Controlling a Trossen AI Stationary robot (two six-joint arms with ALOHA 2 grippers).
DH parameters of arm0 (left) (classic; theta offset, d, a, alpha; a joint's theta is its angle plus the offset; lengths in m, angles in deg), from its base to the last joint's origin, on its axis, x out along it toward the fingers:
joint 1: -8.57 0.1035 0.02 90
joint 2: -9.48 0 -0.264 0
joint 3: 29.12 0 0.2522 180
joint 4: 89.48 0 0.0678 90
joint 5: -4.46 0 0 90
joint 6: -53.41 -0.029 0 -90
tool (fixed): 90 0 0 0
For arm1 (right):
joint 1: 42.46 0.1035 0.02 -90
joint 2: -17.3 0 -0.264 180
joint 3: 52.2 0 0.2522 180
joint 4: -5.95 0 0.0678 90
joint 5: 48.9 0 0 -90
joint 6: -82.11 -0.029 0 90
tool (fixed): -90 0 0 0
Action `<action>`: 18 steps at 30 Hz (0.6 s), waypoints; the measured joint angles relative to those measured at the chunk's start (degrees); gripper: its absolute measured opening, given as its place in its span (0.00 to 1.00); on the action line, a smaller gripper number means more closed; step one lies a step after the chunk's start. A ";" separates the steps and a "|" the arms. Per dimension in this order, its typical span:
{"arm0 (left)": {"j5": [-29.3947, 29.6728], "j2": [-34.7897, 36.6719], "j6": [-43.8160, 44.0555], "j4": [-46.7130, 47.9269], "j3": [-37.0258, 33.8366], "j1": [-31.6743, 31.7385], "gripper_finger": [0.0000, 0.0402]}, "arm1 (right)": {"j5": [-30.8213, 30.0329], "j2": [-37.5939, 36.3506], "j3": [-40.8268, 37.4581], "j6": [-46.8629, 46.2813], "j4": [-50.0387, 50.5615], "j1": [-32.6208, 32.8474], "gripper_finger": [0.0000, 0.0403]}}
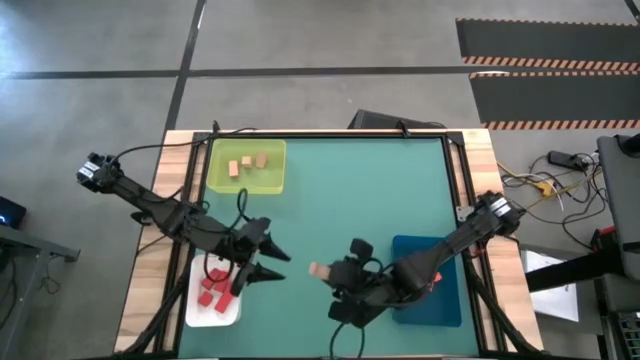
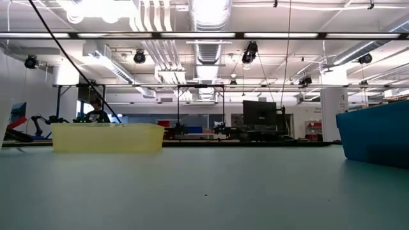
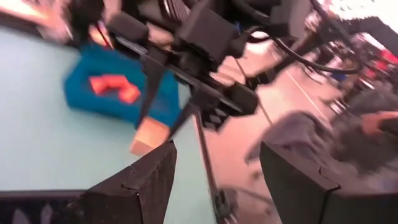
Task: Sort & place blocks by color
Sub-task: Put the light brown into the yellow bin
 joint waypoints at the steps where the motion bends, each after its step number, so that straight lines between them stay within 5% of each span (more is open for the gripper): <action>1: 1.38 0.02 -1.13 -1.04 0.02 0.22 0.54 | -1.50 -0.84 -0.03 0.03 -0.48 0.00 0.32; 7: 5.29 -0.82 -6.81 -8.23 -0.10 1.82 0.54 | -8.51 -4.41 -0.15 1.62 -6.70 0.00 0.32; 18: 5.53 -0.69 -8.85 -12.35 0.02 2.50 0.54 | -9.62 -5.23 -0.27 13.44 -24.65 0.04 0.32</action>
